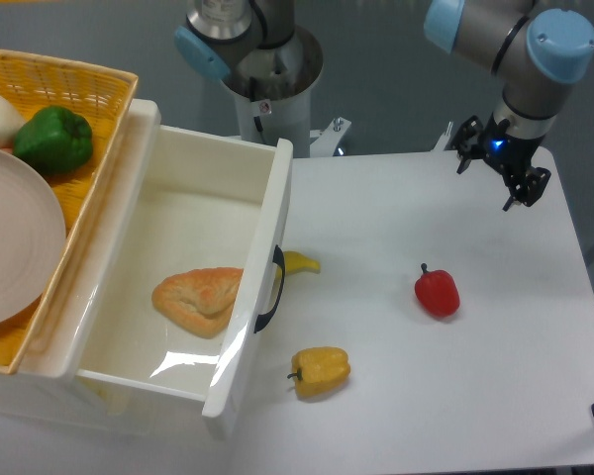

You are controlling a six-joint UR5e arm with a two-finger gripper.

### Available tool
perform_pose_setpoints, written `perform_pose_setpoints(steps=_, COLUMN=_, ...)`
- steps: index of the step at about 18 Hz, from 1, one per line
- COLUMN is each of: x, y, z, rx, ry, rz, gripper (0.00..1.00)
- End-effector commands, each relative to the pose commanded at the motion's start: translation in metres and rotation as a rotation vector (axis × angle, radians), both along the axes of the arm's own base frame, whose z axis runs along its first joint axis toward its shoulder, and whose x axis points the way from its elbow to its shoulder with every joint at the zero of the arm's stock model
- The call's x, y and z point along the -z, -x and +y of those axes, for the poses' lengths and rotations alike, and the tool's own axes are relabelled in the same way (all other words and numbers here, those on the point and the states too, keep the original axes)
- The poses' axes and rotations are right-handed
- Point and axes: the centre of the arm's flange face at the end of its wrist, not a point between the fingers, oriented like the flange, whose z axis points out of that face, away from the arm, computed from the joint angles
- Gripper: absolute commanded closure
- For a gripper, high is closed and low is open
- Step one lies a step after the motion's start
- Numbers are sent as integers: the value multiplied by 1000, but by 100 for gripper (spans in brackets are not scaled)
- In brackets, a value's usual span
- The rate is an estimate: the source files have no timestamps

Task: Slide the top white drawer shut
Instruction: 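Move the gripper down toward the front panel of the open white drawer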

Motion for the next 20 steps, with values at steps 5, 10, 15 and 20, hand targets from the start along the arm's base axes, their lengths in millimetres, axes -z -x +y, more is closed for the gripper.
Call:
perform_pose_setpoints(steps=5, x=-3, y=-2, z=6, rx=-3, ry=-3, rz=0, gripper=0)
perform_pose_setpoints(steps=10, x=0, y=-22, z=37, rx=-84, ry=12, rz=-14, gripper=0)
perform_pose_setpoints(steps=15, x=12, y=-43, z=61, rx=-227, ry=4, rz=-61, gripper=0)
perform_pose_setpoints(steps=20, x=17, y=-59, z=88, rx=-409, ry=-69, rz=-131, gripper=0)
